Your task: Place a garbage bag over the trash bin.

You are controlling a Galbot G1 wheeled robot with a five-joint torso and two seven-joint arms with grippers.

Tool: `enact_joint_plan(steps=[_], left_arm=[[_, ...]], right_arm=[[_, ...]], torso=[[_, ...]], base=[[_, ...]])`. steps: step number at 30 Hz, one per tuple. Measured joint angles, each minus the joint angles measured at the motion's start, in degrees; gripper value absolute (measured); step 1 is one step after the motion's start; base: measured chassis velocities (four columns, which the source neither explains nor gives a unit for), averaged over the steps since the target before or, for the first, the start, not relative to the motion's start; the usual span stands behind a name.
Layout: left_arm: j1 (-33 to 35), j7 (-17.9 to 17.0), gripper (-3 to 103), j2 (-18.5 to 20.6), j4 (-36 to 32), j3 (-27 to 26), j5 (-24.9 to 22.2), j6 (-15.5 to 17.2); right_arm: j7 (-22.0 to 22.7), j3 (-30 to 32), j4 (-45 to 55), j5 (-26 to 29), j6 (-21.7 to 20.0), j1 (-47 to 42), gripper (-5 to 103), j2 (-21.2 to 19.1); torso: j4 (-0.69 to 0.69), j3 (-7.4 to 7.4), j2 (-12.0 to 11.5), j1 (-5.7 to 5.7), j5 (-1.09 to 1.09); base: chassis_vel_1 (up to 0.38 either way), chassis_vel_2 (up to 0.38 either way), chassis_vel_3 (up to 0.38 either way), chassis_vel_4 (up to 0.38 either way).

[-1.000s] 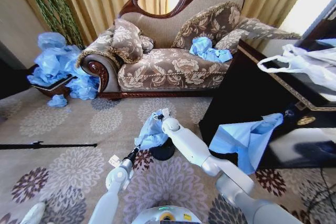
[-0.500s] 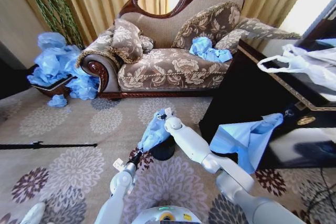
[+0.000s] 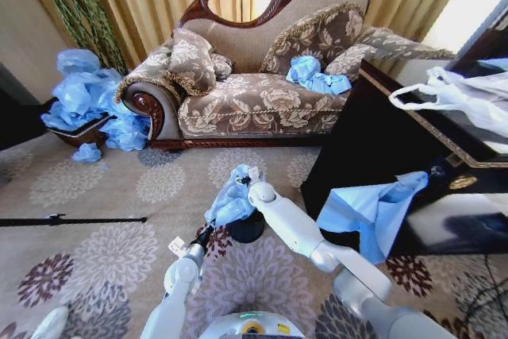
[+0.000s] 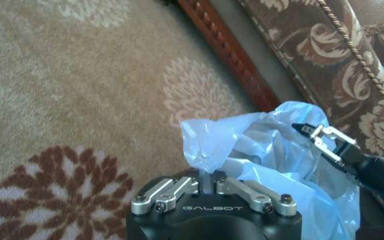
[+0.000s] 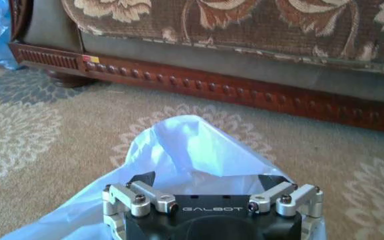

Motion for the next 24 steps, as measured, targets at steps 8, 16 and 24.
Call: enact_joint_plan(steps=[8,16,24], left_arm=[[1.3,0.6,42,0.4,-2.6,-0.2,1.6,0.4],[2.9,4.6,70,2.1,-6.4,-1.0,7.4,0.6],[3.9,6.4,96,3.0,-11.3,-1.7,9.8,2.9]], right_arm=[[2.1,0.7,4.9,4.4,-1.4,-1.9,100,-1.5],[4.5,1.4,11.4,7.5,-2.1,-4.4,100,-3.5],[8.0,1.6,22.5,9.2,-2.4,-8.3,100,-7.6]], torso=[[0.00,0.00,0.0,0.00,0.00],[0.00,0.00,0.0,0.00,-0.01],[0.00,0.00,0.0,0.00,-0.01]], base=[[0.000,0.000,0.000,0.000],[0.000,0.000,0.000,0.000],[0.000,0.000,0.000,0.000]])
